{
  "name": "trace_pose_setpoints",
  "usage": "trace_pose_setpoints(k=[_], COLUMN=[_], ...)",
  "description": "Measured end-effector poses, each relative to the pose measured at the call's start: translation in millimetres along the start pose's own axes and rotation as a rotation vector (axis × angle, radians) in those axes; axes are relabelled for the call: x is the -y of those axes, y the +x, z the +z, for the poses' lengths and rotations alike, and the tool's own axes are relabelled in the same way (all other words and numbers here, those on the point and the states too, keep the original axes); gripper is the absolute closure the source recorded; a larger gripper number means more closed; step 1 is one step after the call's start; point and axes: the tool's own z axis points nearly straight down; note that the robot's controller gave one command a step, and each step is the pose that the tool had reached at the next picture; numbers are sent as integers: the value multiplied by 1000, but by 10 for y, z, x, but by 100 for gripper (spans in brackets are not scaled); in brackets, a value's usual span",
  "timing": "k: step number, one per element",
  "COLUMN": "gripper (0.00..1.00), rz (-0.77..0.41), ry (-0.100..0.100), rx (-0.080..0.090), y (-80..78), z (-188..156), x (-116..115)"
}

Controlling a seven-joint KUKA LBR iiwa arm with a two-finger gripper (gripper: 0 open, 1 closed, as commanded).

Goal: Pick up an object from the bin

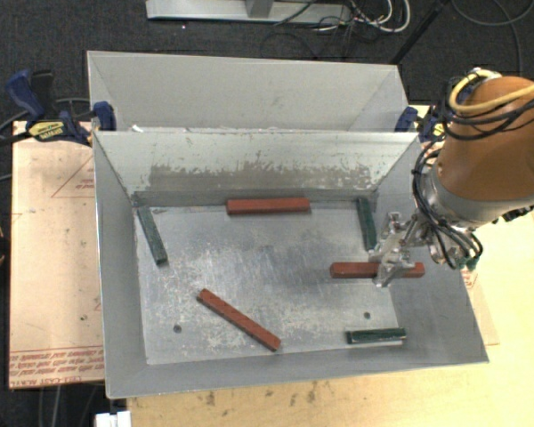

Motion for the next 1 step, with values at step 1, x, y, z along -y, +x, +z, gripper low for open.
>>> trace_pose_setpoints(k=[1], gripper=[100], rz=[-23], ry=[2], rx=[1], y=[-1], z=[-179], x=[88])
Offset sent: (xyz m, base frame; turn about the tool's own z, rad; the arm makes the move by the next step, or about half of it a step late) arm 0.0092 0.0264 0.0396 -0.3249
